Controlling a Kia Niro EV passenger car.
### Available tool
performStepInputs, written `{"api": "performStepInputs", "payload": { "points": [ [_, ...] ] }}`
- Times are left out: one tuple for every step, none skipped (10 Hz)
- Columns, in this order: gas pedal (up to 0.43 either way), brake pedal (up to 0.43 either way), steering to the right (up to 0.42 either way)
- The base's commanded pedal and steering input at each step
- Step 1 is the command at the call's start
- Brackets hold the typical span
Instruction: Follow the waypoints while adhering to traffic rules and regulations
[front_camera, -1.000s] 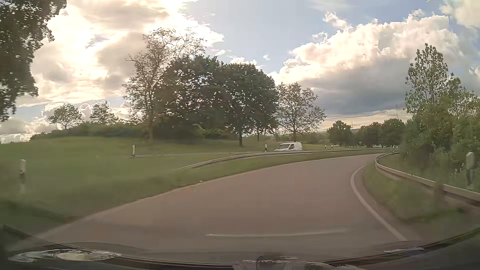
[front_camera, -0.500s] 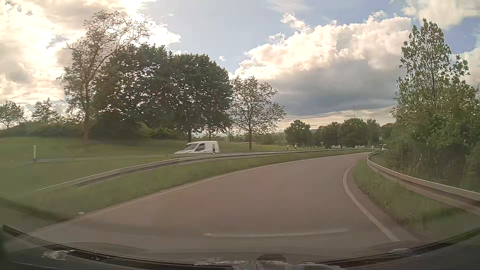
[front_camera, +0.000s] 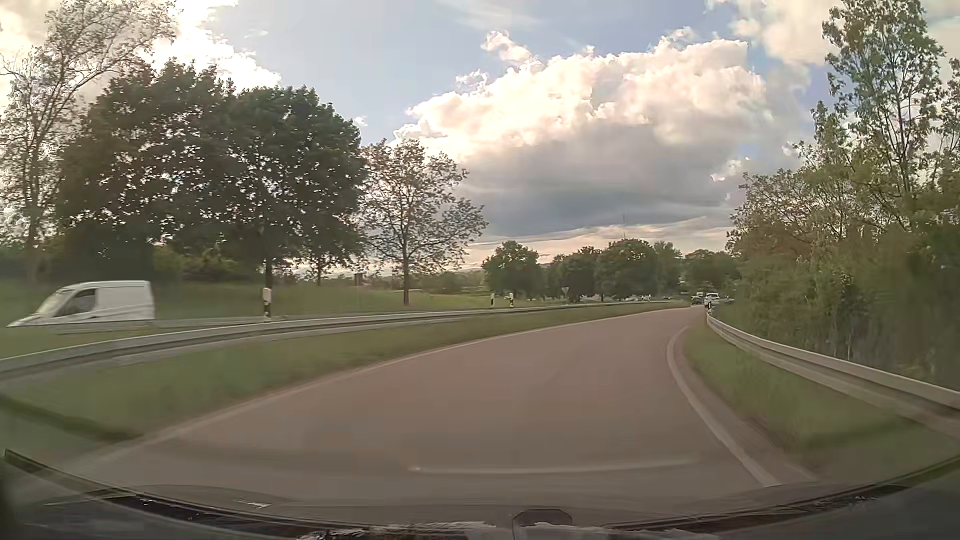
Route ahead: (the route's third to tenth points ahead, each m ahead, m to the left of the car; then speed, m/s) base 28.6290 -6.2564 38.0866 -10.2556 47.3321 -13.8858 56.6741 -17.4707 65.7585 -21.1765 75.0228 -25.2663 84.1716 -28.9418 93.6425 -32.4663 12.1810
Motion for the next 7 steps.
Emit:
{"api": "performStepInputs", "payload": {
  "points": [
    [0.087,0.0,0.105],
    [0.098,0.0,0.102],
    [0.098,0.0,0.099],
    [0.098,0.0,0.095],
    [0.098,0.0,0.092],
    [0.098,0.0,0.09],
    [0.098,0.0,0.088]
  ]
}}
